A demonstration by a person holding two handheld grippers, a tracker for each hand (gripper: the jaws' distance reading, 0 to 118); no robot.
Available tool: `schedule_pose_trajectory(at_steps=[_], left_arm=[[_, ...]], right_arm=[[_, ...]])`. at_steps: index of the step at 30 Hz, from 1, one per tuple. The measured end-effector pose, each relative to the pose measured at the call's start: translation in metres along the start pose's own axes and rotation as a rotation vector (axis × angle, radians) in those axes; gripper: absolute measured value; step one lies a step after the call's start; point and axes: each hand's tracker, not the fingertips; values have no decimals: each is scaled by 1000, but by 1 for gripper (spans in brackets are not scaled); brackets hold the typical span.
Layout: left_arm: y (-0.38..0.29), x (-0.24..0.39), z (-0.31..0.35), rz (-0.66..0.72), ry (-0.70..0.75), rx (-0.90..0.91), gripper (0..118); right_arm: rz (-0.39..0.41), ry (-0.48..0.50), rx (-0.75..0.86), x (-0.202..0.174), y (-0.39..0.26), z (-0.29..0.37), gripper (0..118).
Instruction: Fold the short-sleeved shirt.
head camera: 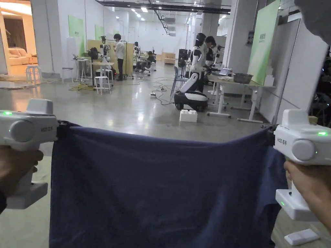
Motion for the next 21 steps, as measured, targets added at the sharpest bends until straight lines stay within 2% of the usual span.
schedule_pose_trajectory(at_steps=[1, 6, 7, 9, 10, 15, 19, 21], left_arm=[[11, -1, 3, -24, 14, 59, 5], [48, -7, 6, 15, 27, 56, 5], [55, -8, 6, 4, 37, 68, 5], [67, -10, 5, 7, 40, 67, 5], [73, -11, 4, 5, 41, 73, 5], [94, -14, 0, 8, 52, 88, 5], [100, -13, -4, 1, 59, 100, 5], [95, -14, -7, -1, 44, 119, 5]], right_arm=[[-1, -3, 3, 0, 8, 0, 0], [-36, -8, 36, 1, 50, 0, 0], [-30, -9, 47, 2, 55, -1, 0], [34, -24, 90, 0, 72, -1, 0], [3, -17, 71, 1, 76, -3, 0], [-41, -37, 77, 9, 101, -17, 0], [-41, -52, 78, 9, 117, -24, 0], [-45, -50, 81, 9, 100, -16, 0]])
